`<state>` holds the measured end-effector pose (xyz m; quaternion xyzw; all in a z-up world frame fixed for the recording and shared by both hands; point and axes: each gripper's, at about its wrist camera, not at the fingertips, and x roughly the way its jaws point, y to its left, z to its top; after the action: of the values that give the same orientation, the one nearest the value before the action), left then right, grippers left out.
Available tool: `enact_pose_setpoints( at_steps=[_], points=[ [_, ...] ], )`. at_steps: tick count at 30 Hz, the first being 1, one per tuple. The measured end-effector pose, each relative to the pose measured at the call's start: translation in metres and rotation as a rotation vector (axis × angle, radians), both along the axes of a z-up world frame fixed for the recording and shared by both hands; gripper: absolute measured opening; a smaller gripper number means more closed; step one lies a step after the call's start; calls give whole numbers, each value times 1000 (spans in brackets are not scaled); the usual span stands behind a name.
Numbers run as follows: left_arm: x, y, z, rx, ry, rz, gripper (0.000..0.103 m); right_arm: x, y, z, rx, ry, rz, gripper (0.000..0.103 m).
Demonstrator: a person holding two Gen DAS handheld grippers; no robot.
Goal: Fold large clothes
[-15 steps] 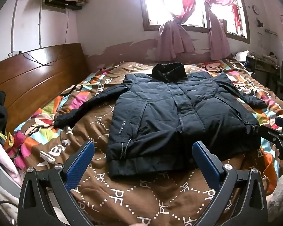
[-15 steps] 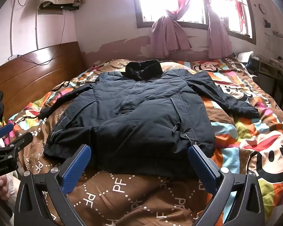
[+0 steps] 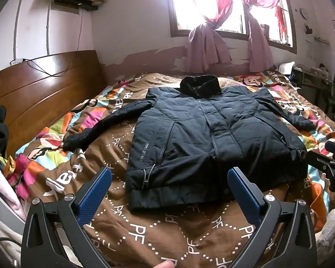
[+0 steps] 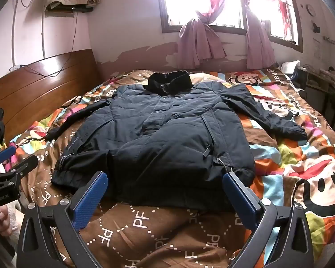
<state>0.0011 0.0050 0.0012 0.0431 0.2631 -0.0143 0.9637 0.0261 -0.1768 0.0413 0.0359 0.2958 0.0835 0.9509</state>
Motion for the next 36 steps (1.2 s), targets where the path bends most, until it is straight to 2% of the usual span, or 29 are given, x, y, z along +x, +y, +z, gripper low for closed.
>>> enact_pose_setpoints(
  at_steps=[36],
  points=[
    [-1, 0, 1, 1, -1, 0, 102, -4, 1, 5, 11, -33, 19, 103]
  ],
)
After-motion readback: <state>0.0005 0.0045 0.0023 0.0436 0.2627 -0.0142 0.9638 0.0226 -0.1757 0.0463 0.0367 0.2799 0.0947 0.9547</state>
